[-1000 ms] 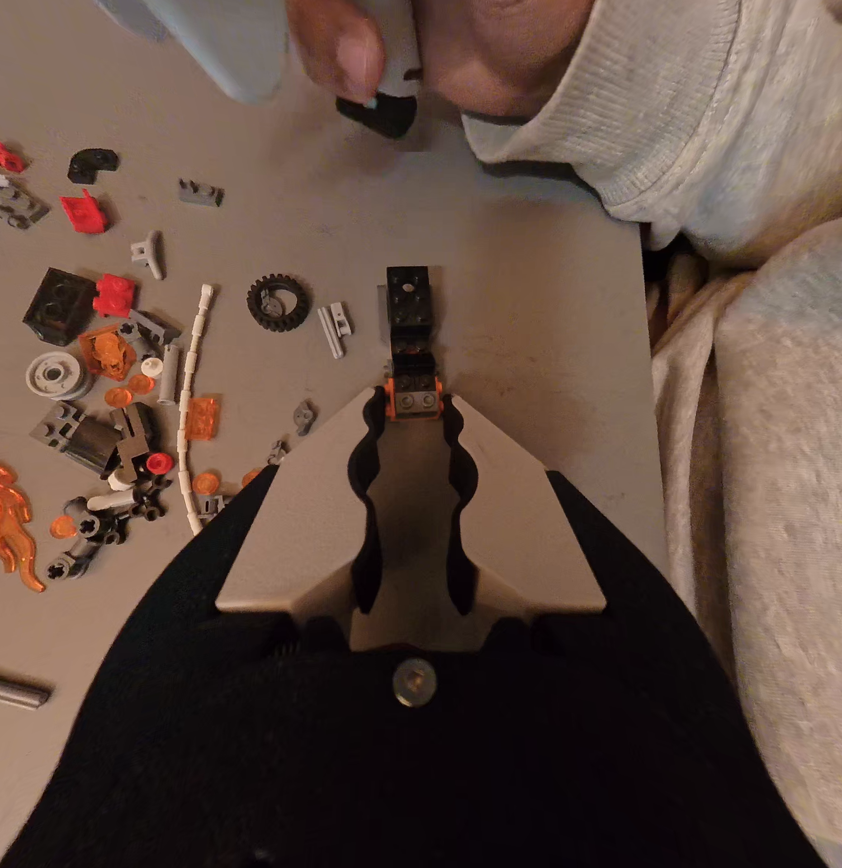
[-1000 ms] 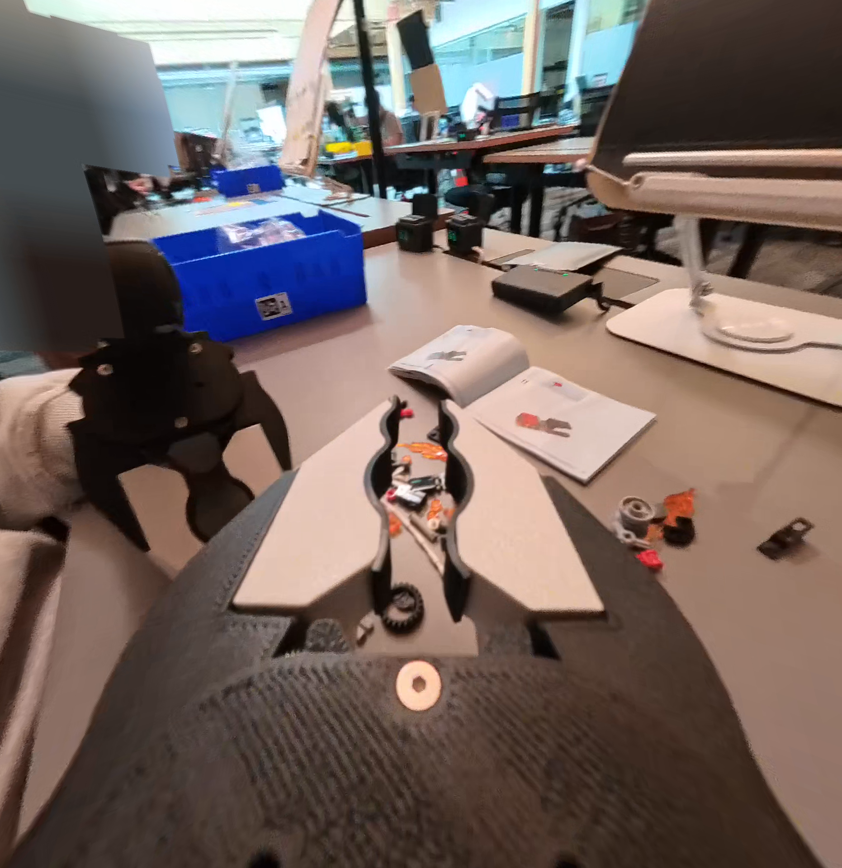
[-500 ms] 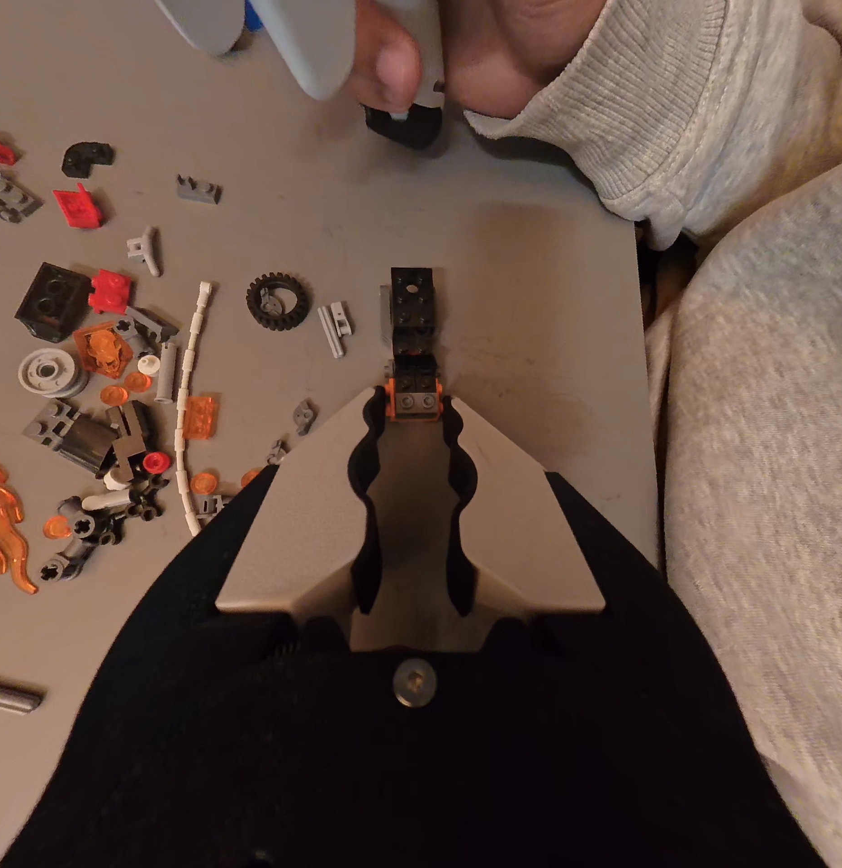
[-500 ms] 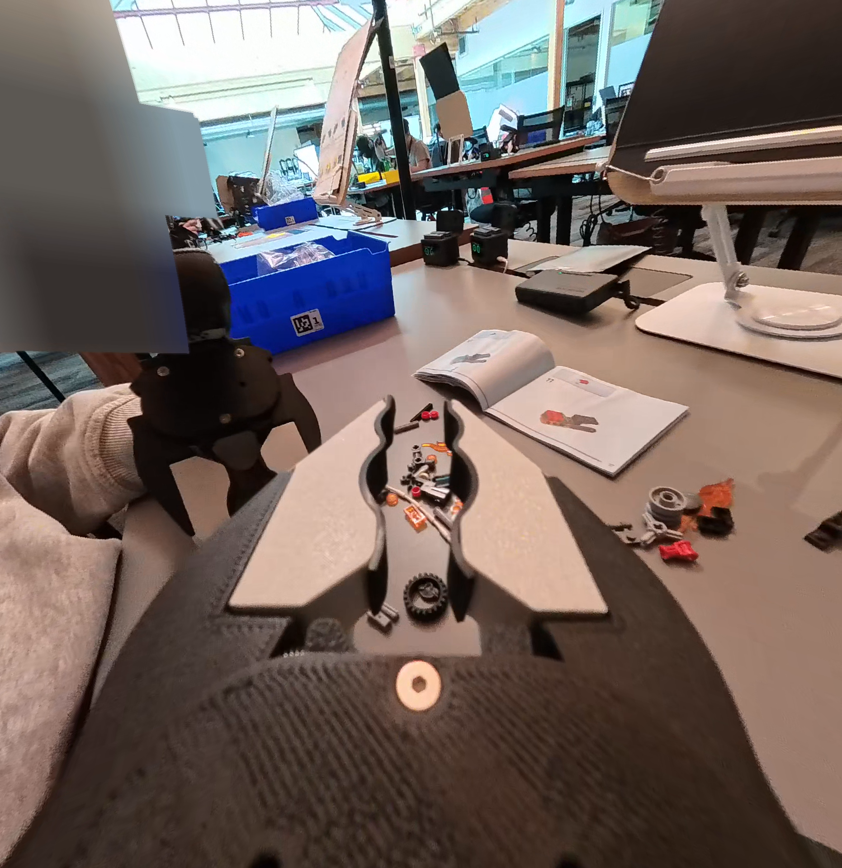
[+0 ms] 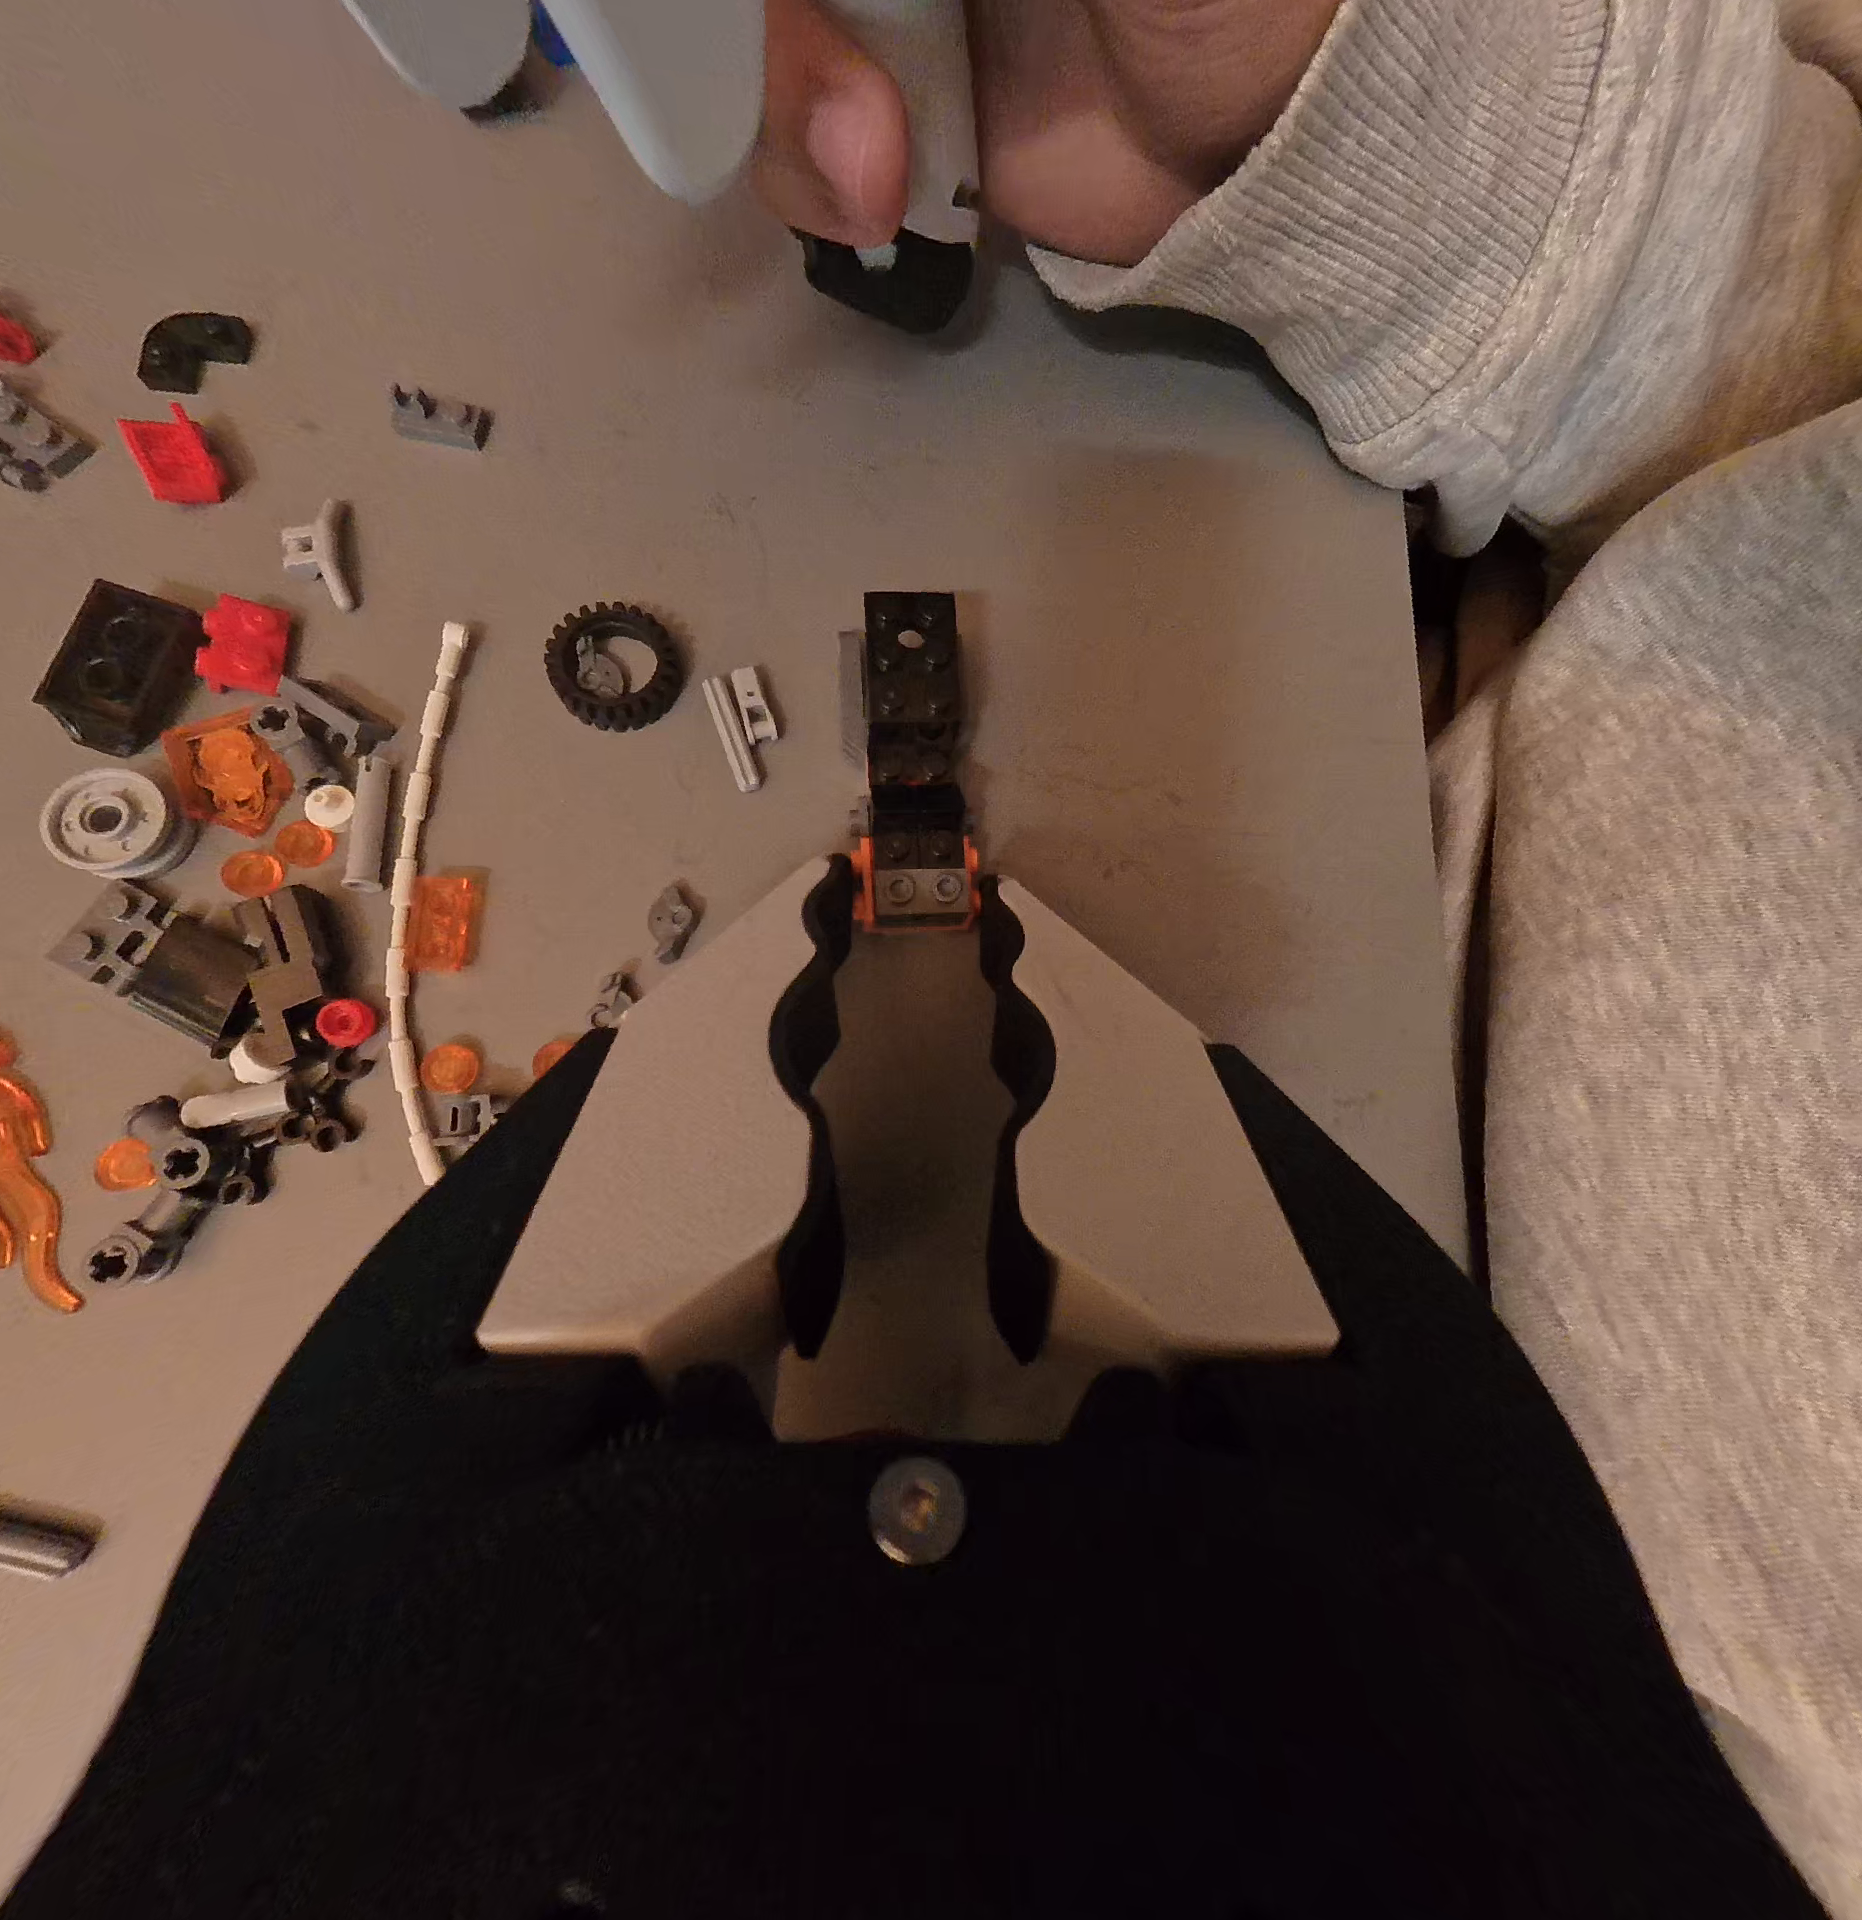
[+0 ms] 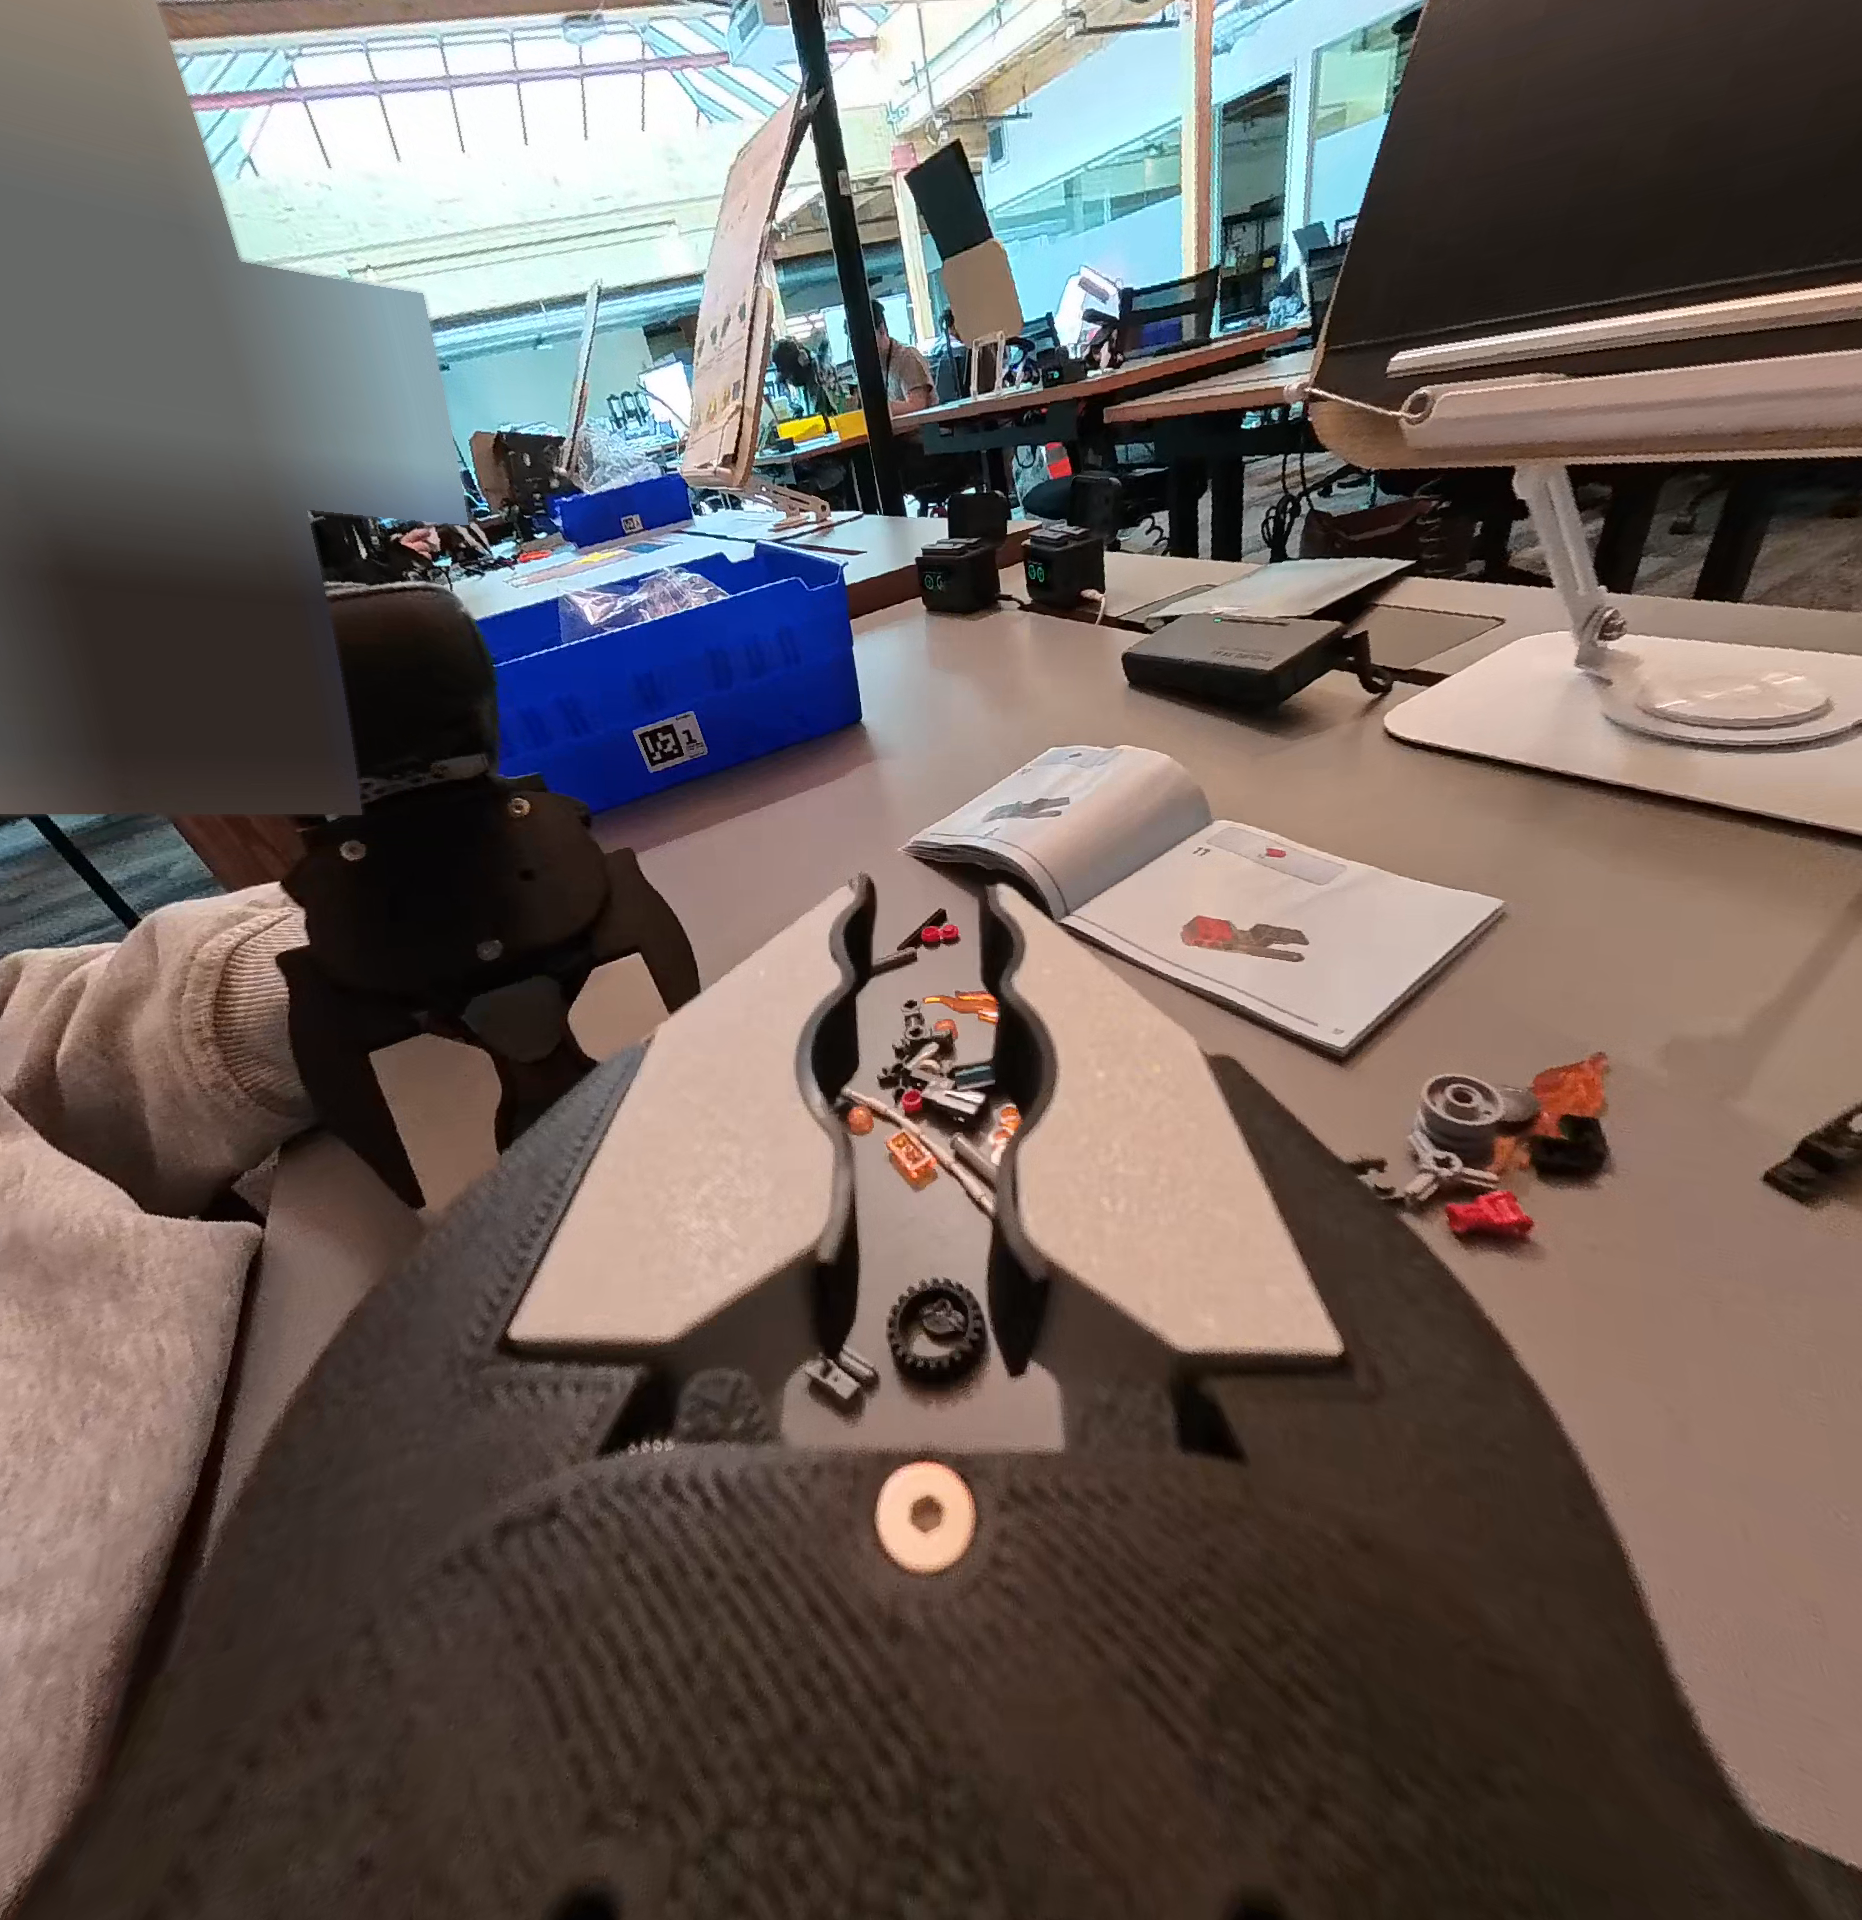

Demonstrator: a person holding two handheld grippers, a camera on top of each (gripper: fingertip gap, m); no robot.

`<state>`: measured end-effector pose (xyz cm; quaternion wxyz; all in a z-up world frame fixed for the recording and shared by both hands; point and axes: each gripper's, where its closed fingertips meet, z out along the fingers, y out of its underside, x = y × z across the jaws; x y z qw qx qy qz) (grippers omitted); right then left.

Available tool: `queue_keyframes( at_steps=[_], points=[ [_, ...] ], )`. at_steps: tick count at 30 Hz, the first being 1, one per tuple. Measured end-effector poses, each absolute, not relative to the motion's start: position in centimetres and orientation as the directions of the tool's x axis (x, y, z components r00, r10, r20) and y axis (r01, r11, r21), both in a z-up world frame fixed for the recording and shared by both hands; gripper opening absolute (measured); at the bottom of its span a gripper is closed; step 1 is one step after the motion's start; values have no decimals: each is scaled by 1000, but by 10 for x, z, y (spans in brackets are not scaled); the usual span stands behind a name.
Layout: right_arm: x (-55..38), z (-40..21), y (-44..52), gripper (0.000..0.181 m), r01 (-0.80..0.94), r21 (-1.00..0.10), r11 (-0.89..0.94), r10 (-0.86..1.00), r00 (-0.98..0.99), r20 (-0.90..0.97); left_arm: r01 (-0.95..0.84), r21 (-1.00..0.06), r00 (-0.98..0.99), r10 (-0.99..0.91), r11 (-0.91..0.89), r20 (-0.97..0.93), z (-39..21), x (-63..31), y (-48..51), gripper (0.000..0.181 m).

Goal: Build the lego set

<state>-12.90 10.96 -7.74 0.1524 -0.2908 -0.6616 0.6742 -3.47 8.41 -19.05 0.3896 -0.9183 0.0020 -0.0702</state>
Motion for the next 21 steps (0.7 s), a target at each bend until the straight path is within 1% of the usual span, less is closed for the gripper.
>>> queue_keyframes(
  at_steps=[1, 9, 21],
  points=[
    [-129, -77, 110, 19, 180, -980, -84, 588, -785, -195, 53, -716, 990, -58, -696, 130, -190, -35, 84, 23],
    [-128, -73, 111, 19, 193, -972, -131, 564, -792, -233, 59, -716, 989, -58, -696, 138, -190, -35, 84, 23],
    [-125, -71, 110, 19, 205, -967, -152, 543, -800, -255, 73, -715, 986, -58, -695, 157, -190, -35, 84, 23]
  ],
)
